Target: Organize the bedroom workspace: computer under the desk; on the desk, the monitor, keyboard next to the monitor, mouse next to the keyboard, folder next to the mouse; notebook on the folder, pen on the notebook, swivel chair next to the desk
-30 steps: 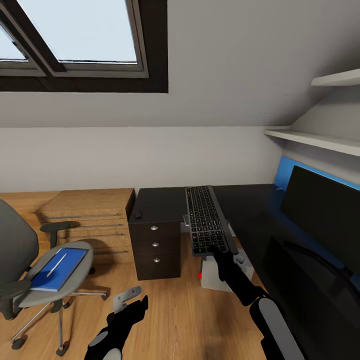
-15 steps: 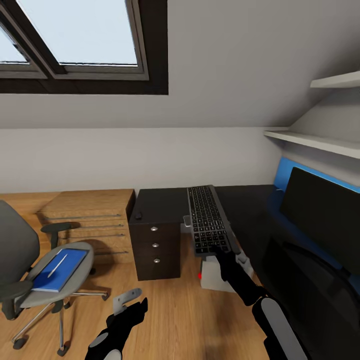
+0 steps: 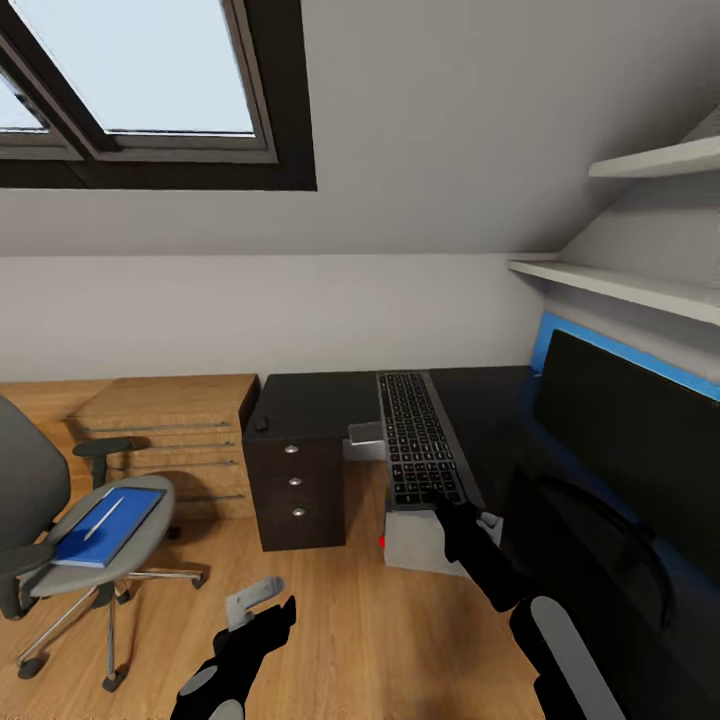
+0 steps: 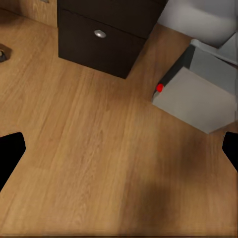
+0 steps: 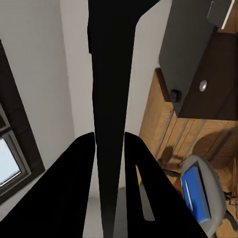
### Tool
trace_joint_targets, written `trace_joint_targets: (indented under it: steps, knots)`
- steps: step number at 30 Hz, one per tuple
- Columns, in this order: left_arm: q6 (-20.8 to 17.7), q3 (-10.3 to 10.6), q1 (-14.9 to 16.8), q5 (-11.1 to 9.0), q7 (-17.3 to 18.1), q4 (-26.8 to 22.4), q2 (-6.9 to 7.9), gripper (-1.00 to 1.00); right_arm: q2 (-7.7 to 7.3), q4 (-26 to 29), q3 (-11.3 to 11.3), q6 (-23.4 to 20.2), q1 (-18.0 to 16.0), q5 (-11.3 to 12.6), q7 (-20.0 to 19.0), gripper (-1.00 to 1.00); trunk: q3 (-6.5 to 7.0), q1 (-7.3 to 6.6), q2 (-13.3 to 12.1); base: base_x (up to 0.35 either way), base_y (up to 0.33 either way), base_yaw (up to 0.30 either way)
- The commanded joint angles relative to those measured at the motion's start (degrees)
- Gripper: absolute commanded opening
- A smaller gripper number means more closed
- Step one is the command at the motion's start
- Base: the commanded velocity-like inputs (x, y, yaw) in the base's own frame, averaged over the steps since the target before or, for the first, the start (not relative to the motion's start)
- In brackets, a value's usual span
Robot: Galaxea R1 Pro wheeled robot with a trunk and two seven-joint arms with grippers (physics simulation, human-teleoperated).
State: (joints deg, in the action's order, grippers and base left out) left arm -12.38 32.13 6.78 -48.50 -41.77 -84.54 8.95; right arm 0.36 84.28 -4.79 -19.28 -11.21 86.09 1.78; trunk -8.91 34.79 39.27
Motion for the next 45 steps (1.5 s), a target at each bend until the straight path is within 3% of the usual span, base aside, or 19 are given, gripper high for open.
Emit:
trace_joint_targets:
  steps: [1,24,36,39,45]
  knots:
    - [-0.19,0.12,0.07,-0.19,-0.42,-0.1,0.07,1.0,0.01,0.02,0.04,-0.14,-0.04,0.66,0.06,-1.0,-0.1,0.0,0.09,-0.156,-0.285,0.0]
    - [-0.19,0.04,0.07,0.09,-0.59,-0.1,0.1,1.0,0.34,-2.44,-0.22,-0.06,-0.04,0.84,0.11,-1.0,-0.1,0.0,0.09,-0.151,-0.288,0.0]
    - [-0.19,-0.5,0.07,0.13,-0.59,-0.18,0.31,1.0,0.23,-4.11,-0.03,-0.06,-0.04,0.89,-0.05,-1.0,-0.1,0.0,0.09,-0.018,-0.306,0.0]
    - [-0.19,-1.23,0.07,0.09,-0.55,-0.22,0.51,1.0,0.19,-5.42,0.14,-0.06,-0.04,0.91,-0.08,-1.0,-0.1,0.0,0.09,-0.001,-0.283,0.0]
    - [-0.19,-5.25,0.07,0.0,-0.19,-0.38,0.53,1.0,0.38,-8.08,-0.2,-0.06,-0.04,0.86,0.04,-1.0,-0.1,0.0,0.09,0.0,-0.081,0.0]
